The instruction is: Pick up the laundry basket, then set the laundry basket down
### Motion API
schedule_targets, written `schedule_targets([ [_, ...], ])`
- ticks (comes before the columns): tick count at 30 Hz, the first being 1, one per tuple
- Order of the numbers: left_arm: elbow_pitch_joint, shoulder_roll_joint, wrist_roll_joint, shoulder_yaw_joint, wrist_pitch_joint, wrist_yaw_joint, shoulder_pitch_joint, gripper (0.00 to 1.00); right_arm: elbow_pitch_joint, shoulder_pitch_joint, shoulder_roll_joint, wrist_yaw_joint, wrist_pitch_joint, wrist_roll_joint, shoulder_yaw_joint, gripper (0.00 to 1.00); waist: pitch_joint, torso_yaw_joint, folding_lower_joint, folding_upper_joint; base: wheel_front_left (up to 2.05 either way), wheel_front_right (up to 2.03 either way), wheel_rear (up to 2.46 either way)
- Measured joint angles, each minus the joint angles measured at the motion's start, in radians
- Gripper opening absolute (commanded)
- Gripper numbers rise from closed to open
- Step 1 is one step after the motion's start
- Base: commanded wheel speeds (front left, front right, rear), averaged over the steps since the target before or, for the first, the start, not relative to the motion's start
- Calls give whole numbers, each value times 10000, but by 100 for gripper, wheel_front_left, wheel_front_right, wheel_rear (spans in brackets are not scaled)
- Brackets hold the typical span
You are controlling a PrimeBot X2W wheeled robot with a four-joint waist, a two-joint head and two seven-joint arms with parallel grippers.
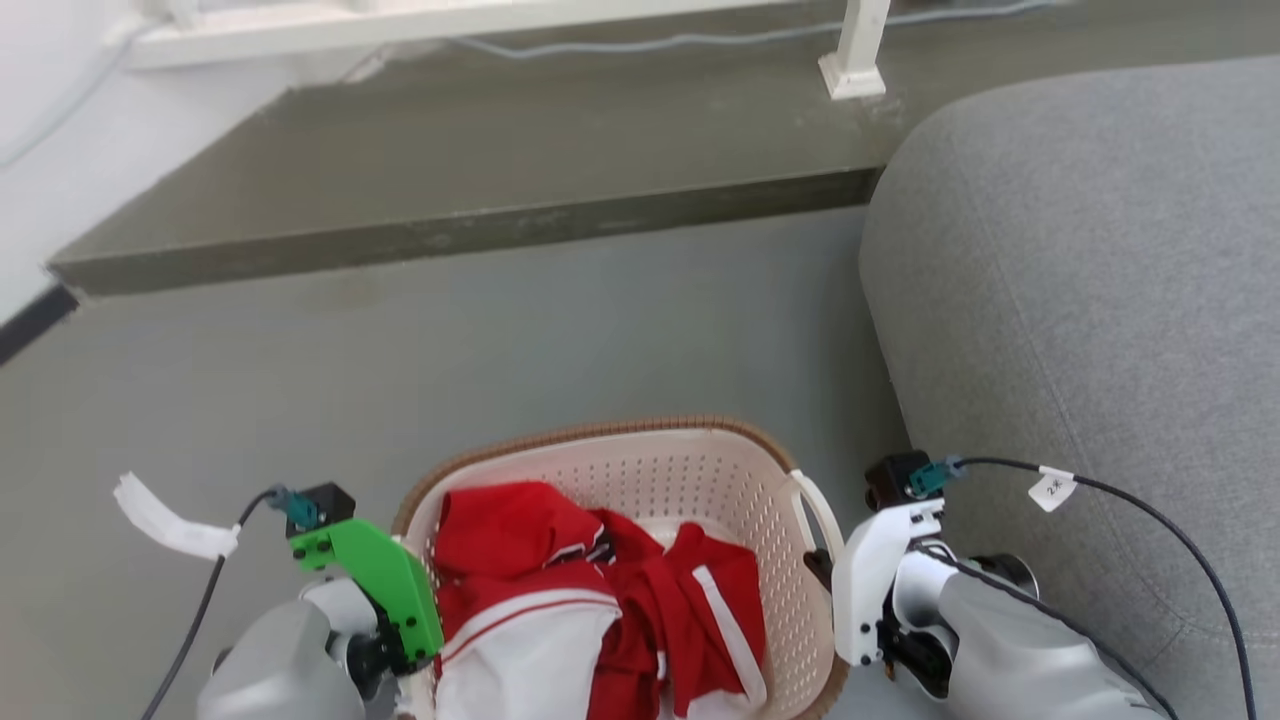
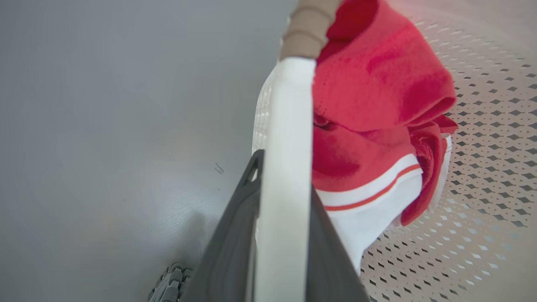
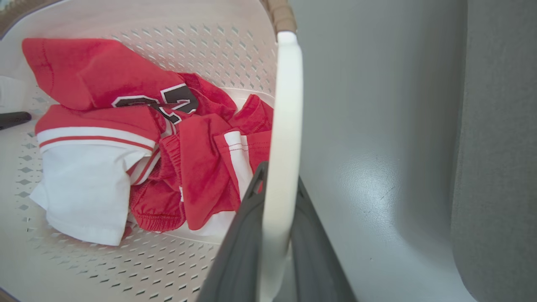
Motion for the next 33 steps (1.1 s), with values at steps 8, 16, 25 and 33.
schedule_targets([
  [8,-4,-17,-117,-102,174,0,462,0,98,391,31,0,163,268,88,0,-581,-1,0,0,0,0,0],
  [16,-69,-21,-201,-184,198,2,546,0,105,428,27,0,221,341,174,0,-742,-3,0,0,0,0,0],
  [25,-186,-13,-240,-282,203,4,586,0,128,428,13,0,249,447,247,0,-758,-2,0,0,0,0,0],
  [33,-238,-8,-295,-320,268,4,639,0,157,428,10,0,249,545,284,0,-742,17,0,0,0,0,0],
])
